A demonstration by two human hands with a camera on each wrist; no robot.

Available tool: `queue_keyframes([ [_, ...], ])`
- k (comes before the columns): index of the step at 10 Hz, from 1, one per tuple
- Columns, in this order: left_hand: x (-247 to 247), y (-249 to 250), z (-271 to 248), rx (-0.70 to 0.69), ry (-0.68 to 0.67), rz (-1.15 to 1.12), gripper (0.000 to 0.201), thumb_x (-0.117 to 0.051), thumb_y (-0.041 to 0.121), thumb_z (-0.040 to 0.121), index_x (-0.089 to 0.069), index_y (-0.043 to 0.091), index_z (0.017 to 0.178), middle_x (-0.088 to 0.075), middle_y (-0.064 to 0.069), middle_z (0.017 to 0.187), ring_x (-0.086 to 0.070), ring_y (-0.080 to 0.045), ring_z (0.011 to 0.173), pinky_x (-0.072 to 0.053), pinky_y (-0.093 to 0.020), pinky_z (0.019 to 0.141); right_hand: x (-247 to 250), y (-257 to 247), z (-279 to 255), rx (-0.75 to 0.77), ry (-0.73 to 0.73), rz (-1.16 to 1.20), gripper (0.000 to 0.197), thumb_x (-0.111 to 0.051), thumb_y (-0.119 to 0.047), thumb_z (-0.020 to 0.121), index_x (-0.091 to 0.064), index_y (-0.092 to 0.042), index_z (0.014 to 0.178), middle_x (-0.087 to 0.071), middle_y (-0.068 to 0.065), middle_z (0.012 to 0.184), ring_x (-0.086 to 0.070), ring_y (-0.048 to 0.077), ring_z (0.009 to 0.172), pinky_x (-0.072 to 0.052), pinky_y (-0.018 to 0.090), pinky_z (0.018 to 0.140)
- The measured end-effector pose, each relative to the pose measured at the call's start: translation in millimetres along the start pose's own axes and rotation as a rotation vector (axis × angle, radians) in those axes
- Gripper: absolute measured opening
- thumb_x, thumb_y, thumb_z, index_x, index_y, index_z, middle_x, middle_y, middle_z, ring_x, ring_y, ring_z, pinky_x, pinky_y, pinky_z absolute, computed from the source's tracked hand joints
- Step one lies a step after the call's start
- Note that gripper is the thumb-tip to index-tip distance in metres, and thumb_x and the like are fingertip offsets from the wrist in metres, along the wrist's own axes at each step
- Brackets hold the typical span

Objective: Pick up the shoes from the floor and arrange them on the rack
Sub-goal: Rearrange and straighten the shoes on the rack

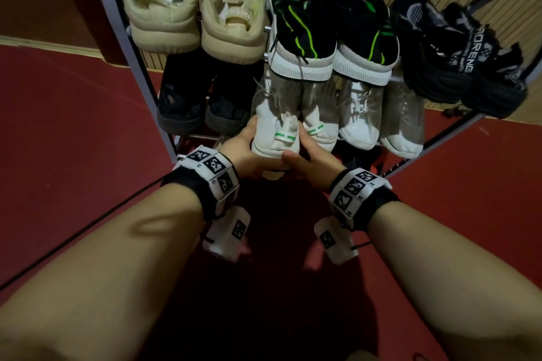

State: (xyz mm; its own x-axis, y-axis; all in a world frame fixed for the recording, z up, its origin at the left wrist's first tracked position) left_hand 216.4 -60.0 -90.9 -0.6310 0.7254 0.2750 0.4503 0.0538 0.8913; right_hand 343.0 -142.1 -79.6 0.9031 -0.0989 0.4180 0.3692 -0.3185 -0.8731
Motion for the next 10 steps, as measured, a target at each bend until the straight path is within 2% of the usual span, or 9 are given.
queue_keyframes([
  [1,10.9,3.0,0.3,-0.036,-0.024,0.129,0.128,-0.073,0.056,0.035,-0.015,0.032,0.147,-0.046,-0.004,0.142,-0.052,-0.023,0.123,-0.049,-0.041,0.094,-4.0,9.9,13.1,0.005,-0.020,-0.023,0.068,-0.050,-0.015,0.096,-0.010,-0.009,0.150,-0.044,-0.013,0.125,-0.048,-0.001,0.104,-0.044,-0.002,0.068],
  [2,5.7,-0.1,6.2,0.005,-0.013,0.264,0.110,-0.077,0.039,0.069,-0.004,0.023,0.149,-0.031,-0.008,0.151,-0.036,-0.028,0.136,-0.033,-0.042,0.111,-5.3,21.1,21.1,0.038,-0.015,-0.081,0.065,-0.053,-0.017,0.094,-0.018,-0.004,0.148,-0.046,-0.004,0.128,-0.049,0.007,0.109,-0.042,-0.003,0.067],
  [3,-3.9,-9.5,11.1,-0.024,0.020,0.336,0.100,-0.070,0.023,0.081,0.004,0.012,0.149,-0.021,-0.007,0.154,-0.026,-0.024,0.140,-0.023,-0.029,0.114,-7.7,31.7,23.3,0.039,-0.039,-0.100,0.062,-0.055,-0.015,0.093,-0.024,-0.001,0.145,-0.052,0.001,0.128,-0.057,0.001,0.096,-0.046,0.002,0.066],
  [4,0.7,-20.5,22.2,-0.035,-0.004,0.279,0.125,-0.086,0.036,0.058,0.000,0.027,0.149,-0.033,0.003,0.148,-0.035,-0.015,0.134,-0.028,-0.020,0.103,-14.2,45.2,28.4,-0.034,-0.030,-0.148,0.066,-0.054,-0.023,0.094,-0.022,-0.002,0.147,-0.054,0.013,0.133,-0.061,-0.013,0.068,-0.049,0.009,0.055],
  [6,-0.8,-24.3,28.4,-0.049,-0.011,0.284,0.133,-0.074,0.064,0.043,-0.005,0.023,0.150,-0.031,0.008,0.149,-0.031,-0.011,0.136,-0.024,-0.019,0.107,-13.8,38.0,21.7,-0.001,-0.014,-0.376,0.076,-0.048,-0.040,0.094,-0.002,-0.014,0.149,-0.054,0.012,0.133,-0.064,0.031,0.102,-0.050,0.042,0.092],
  [7,3.2,-27.6,28.0,-0.017,-0.058,0.264,0.138,-0.077,0.067,0.038,-0.004,0.030,0.149,-0.034,0.006,0.149,-0.036,-0.017,0.136,-0.029,-0.029,0.110,-13.6,34.6,19.4,0.000,-0.016,-0.418,0.081,-0.047,-0.042,0.093,0.002,-0.013,0.150,-0.054,0.015,0.133,-0.062,0.034,0.105,-0.048,0.041,0.095],
  [8,9.8,-24.5,23.4,-0.007,-0.036,0.314,0.111,-0.081,0.034,0.063,-0.012,0.020,0.149,-0.038,-0.001,0.147,-0.040,-0.018,0.132,-0.031,-0.022,0.103,-15.6,37.6,20.4,-0.045,-0.010,-0.375,0.074,-0.049,-0.042,0.093,-0.009,-0.013,0.148,-0.061,0.009,0.123,-0.068,0.028,0.084,-0.053,0.042,0.085],
  [9,17.9,-22.8,20.6,-0.011,-0.048,0.386,0.105,-0.077,0.029,0.070,-0.010,0.021,0.149,-0.038,-0.005,0.147,-0.041,-0.022,0.132,-0.033,-0.027,0.104,-14.8,38.5,20.5,-0.024,0.002,-0.390,0.072,-0.050,-0.047,0.090,-0.022,-0.008,0.144,-0.064,0.011,0.118,-0.067,0.023,0.090,-0.053,0.043,0.086],
  [10,26.9,-22.3,20.5,0.017,-0.111,0.465,0.110,-0.075,0.033,0.073,0.005,0.029,0.149,-0.038,-0.008,0.147,-0.047,-0.025,0.125,-0.039,-0.028,0.098,-14.4,37.5,18.7,-0.001,0.001,-0.376,0.084,-0.050,-0.042,0.092,0.003,-0.012,0.150,-0.053,0.009,0.136,-0.064,0.022,0.101,-0.050,0.041,0.093],
])
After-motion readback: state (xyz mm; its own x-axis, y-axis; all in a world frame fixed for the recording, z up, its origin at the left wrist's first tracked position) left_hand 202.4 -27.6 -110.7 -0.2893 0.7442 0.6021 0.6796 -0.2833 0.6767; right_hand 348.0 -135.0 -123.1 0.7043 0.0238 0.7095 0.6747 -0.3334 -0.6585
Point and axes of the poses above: each hand's wrist, its own z-axis towards the middle knuckle, its own x-axis out of the back of the hand, y = z × x, the point moved 3 cm from there along z, towards the middle knuckle
